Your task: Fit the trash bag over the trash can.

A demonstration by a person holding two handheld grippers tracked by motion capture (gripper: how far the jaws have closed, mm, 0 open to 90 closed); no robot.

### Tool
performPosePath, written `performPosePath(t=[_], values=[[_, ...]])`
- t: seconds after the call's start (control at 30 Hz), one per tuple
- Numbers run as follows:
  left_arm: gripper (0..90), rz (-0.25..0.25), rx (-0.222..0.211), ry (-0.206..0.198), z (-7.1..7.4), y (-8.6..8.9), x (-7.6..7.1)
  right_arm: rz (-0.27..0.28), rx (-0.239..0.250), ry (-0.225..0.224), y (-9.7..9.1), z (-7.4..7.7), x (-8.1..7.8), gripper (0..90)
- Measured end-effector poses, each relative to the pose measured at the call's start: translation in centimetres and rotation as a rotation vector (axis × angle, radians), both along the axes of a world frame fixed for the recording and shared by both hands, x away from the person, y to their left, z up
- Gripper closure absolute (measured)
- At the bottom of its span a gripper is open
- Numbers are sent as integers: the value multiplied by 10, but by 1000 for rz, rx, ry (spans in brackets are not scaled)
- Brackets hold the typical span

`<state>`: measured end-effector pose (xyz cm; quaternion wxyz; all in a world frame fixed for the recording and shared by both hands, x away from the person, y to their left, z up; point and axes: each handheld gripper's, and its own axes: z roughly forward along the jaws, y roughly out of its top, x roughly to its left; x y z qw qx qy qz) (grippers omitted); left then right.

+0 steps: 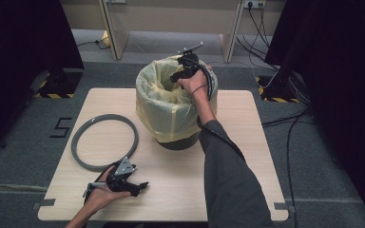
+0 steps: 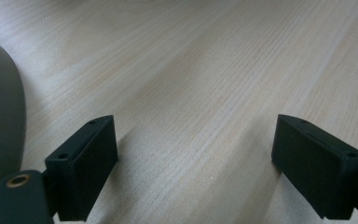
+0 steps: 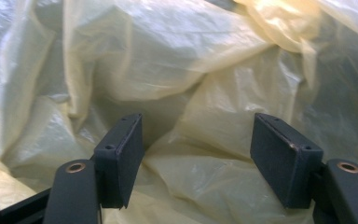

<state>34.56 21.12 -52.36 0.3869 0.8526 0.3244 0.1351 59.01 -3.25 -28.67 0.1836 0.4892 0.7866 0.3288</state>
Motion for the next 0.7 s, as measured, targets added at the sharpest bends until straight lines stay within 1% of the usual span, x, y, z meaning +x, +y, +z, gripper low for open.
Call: performPosePath(t=[0.03, 0.1, 0.17, 0.2, 0.23, 0.33, 0.4, 0.5, 0.53, 0.6, 0.67, 0.7], values=[[129, 0, 0, 0, 0, 0, 0, 2, 9, -7, 2, 1, -1, 346], [129, 0, 0, 0, 0, 0, 0, 19, 33, -36, 7, 5, -3, 347], [129, 0, 0, 0, 0, 0, 0, 46, 53, -62, 15, 10, -6, 348], [129, 0, 0, 0, 0, 0, 0, 64, 62, -73, 21, 13, -8, 348], [129, -1, 0, 0, 0, 0, 0, 71, 63, -76, 25, 14, -9, 348], [129, 0, 0, 0, 0, 0, 0, 94, 57, -66, 38, 12, -10, 348], [129, 0, 0, 0, 0, 0, 0, 116, 47, -55, 49, 8, -11, 348], [129, -1, 1, 0, 0, 0, 0, 150, 42, -39, 61, 1, -11, 349], [129, -1, 1, 0, 0, 0, 0, 157, 45, -28, 64, -1, -11, 349], [129, -1, 1, 0, 0, 0, 0, 164, 56, -21, 68, -3, -12, 350], [129, -1, 1, 0, 0, 0, 0, 167, 49, -24, 69, -3, -12, 348], [129, -1, 1, 0, 0, 0, 0, 162, 53, -26, 68, -1, -13, 348]])
